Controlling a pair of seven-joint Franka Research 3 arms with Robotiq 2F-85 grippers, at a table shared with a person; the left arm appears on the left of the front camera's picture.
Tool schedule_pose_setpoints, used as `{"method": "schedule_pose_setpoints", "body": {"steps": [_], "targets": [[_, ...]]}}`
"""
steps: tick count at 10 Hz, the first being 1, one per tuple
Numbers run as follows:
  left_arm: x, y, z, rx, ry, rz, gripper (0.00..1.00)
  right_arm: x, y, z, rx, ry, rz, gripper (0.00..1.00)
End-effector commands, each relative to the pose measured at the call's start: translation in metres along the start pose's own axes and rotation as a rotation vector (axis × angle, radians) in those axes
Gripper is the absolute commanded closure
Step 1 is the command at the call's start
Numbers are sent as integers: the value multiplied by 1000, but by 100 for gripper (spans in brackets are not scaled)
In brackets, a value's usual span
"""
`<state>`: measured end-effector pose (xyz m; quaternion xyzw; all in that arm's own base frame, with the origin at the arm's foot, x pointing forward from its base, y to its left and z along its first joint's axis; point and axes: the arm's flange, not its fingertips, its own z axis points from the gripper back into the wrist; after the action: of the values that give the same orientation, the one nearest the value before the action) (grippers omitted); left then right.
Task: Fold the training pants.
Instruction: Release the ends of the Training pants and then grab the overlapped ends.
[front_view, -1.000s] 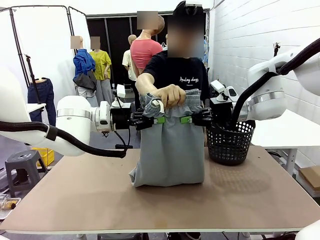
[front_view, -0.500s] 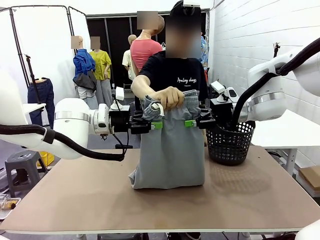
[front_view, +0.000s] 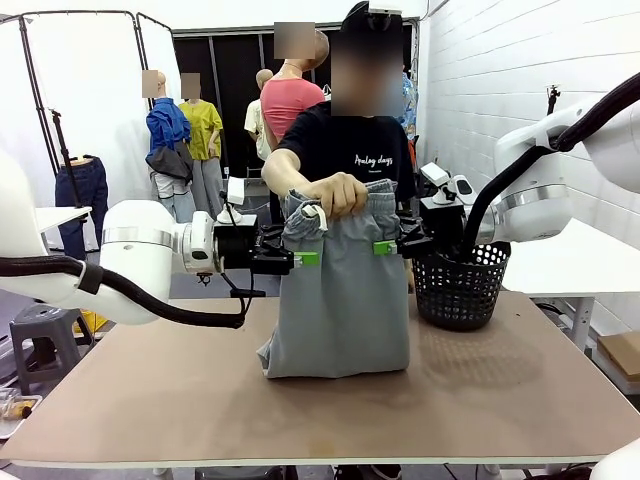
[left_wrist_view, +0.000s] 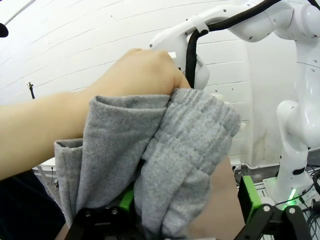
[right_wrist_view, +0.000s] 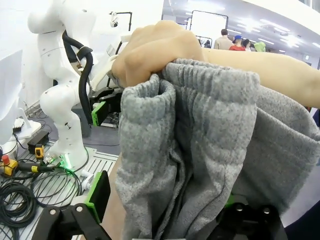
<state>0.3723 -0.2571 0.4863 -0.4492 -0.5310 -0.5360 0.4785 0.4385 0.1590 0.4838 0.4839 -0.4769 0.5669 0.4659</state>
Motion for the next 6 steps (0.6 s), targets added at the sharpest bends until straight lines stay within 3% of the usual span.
{"method": "schedule_pose_setpoints", "body": {"steps": [1,6], "targets": [[0,-1,3,22,-17,23,0,2,-4,4,13,5,-27,0],[-6,-2,14,133,33,29,0,-13,9,24,-55,27,-47,0]]}}
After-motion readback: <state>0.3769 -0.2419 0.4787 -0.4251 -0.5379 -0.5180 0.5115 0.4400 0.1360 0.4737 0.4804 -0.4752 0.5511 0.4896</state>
